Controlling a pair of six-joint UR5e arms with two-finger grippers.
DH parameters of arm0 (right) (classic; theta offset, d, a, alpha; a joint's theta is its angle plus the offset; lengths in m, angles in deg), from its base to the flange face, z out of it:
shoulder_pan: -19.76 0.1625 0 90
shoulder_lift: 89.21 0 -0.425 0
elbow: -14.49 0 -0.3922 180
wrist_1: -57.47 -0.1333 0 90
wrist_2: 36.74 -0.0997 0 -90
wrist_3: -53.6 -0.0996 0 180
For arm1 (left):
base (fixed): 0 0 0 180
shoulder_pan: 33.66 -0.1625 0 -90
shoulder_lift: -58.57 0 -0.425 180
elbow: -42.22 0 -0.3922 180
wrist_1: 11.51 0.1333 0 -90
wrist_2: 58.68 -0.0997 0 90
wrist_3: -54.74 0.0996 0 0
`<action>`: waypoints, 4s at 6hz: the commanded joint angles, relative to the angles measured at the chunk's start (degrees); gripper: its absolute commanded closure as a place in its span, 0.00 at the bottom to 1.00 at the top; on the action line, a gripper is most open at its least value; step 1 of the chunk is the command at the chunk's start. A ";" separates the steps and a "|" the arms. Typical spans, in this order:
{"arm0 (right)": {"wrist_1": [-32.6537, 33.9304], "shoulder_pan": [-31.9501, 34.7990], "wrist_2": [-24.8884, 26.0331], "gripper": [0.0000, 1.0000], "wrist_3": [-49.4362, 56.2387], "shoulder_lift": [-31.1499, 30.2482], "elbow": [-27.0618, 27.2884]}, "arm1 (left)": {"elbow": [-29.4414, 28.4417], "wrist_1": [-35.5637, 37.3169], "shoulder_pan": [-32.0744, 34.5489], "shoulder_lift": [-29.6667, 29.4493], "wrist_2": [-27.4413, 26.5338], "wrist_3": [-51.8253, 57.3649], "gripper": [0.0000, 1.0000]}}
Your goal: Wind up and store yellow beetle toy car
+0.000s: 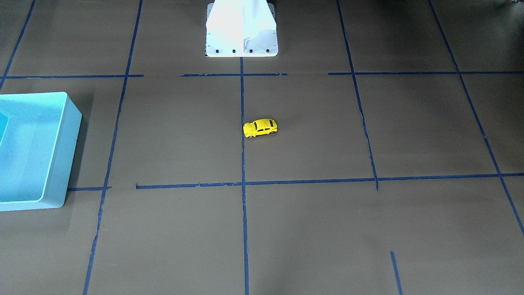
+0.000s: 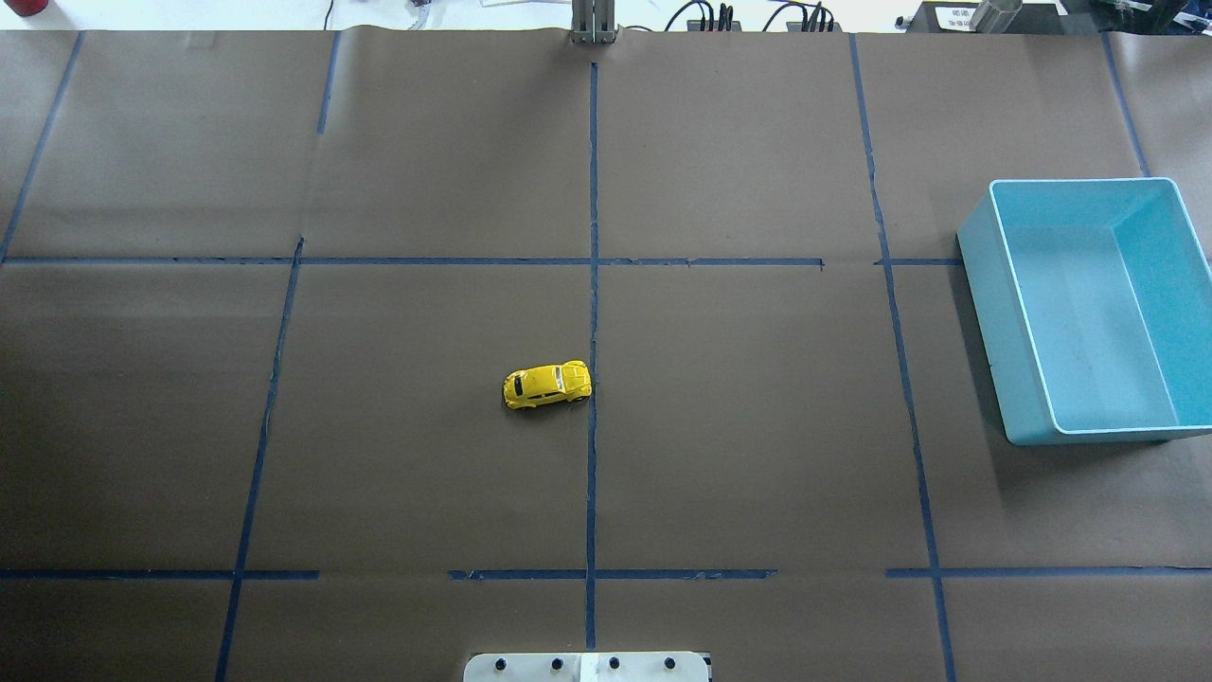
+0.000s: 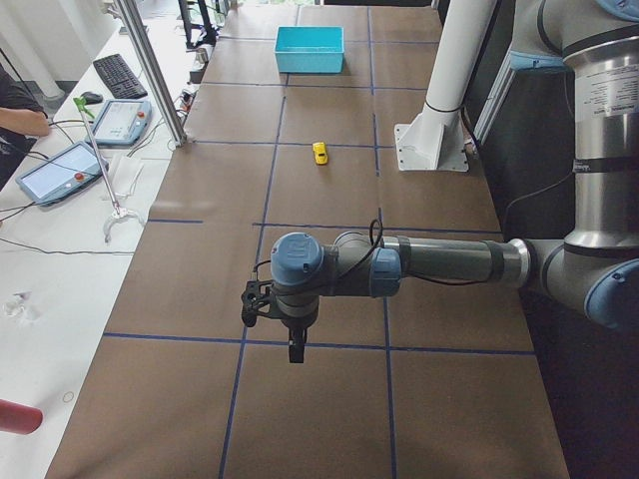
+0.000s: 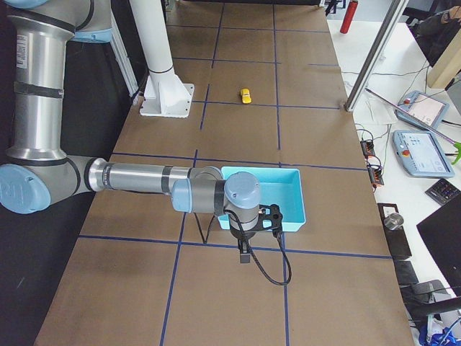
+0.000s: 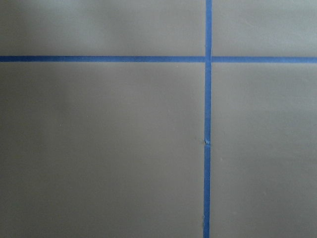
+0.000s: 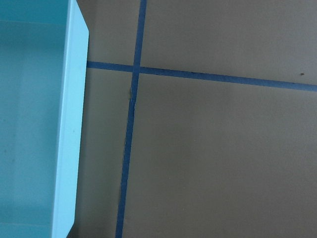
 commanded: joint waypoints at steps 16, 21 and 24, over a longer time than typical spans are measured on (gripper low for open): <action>0.00 0.00 0.15 0.00 0.00 -0.09 0.22 | 4.78 0.78 -39.20 -36.59 -7.48 1.83 0.00; 0.00 0.00 0.23 0.00 0.00 -0.09 0.22 | -4.57 5.53 -54.21 -56.57 -14.52 2.27 0.00; 0.00 0.00 0.32 0.00 0.00 -0.09 0.22 | -13.04 13.00 -60.73 -61.79 -14.80 2.27 0.00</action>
